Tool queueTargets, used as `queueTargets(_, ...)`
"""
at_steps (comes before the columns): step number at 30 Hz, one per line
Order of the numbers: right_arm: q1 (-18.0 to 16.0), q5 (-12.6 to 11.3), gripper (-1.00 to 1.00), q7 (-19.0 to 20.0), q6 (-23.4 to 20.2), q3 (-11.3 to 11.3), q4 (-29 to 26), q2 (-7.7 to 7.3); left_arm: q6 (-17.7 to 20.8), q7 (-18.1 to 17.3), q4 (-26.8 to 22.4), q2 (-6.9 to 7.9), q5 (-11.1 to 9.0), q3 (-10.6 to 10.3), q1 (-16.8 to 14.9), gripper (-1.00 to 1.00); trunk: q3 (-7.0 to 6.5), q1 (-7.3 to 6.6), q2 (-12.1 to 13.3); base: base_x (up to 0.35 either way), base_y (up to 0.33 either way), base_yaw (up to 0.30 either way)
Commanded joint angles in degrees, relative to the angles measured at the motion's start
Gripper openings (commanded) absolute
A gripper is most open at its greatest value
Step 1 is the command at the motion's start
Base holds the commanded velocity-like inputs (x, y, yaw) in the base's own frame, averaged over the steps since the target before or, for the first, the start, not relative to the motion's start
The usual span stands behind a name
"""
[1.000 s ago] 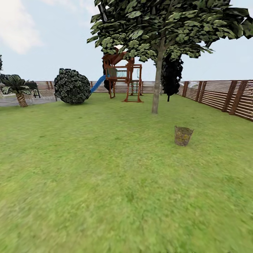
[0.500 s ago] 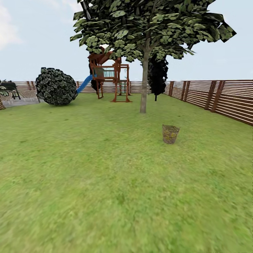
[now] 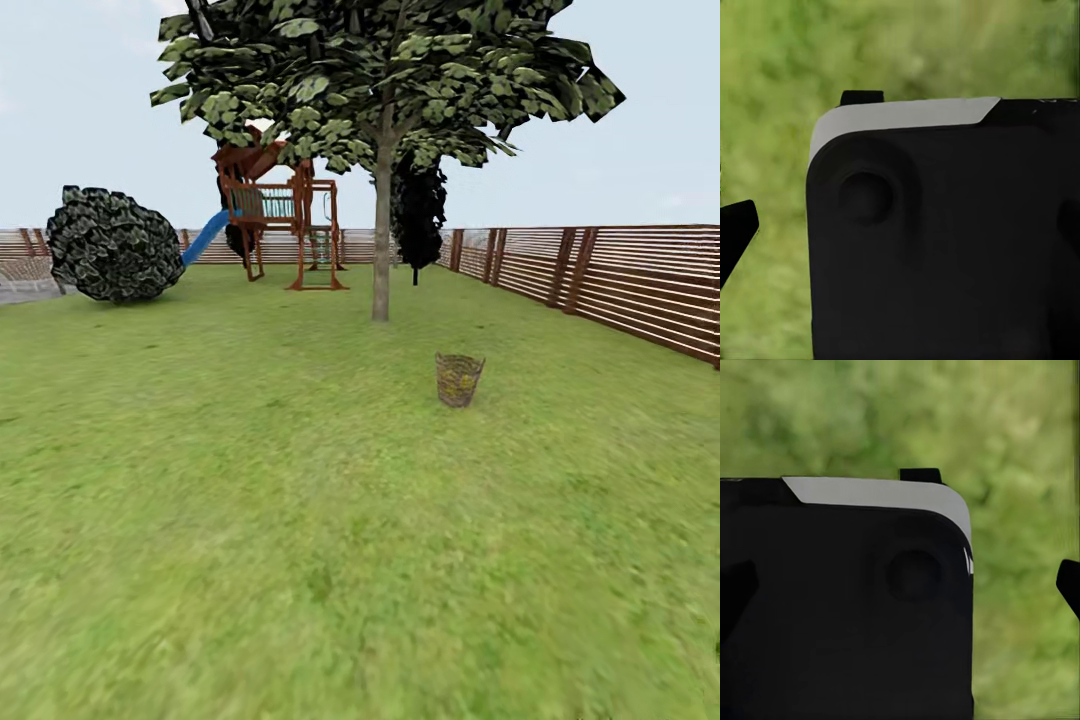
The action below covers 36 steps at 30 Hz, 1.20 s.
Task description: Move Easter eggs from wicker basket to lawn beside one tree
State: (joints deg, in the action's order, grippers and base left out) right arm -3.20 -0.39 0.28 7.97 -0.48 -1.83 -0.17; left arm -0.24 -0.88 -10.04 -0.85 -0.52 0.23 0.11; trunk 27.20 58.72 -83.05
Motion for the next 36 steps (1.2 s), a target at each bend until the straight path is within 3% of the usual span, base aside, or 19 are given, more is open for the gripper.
queueTargets(1,-0.05,-0.04,1.00,0.01,0.21,-0.04,0.07,0.00,-0.02,-0.09,-0.06,-0.01,-0.05,0.03,0.00,1.00,0.08,0.01,-0.03,0.096,0.000,-0.278)
queueTargets(14,-0.05,-0.12,1.00,-0.02,0.12,-0.10,0.07,-0.02,-0.02,-0.09,-0.06,0.05,-0.07,0.03,0.01,1.00,0.65,0.01,-0.03,0.012,0.000,-0.253)
queueTargets(36,-0.05,-0.07,1.00,-0.15,0.12,-0.06,0.47,0.23,-0.02,-0.09,-0.06,-0.03,-0.04,0.03,0.04,1.00,2.50,0.01,-0.03,0.000,0.000,-0.125)
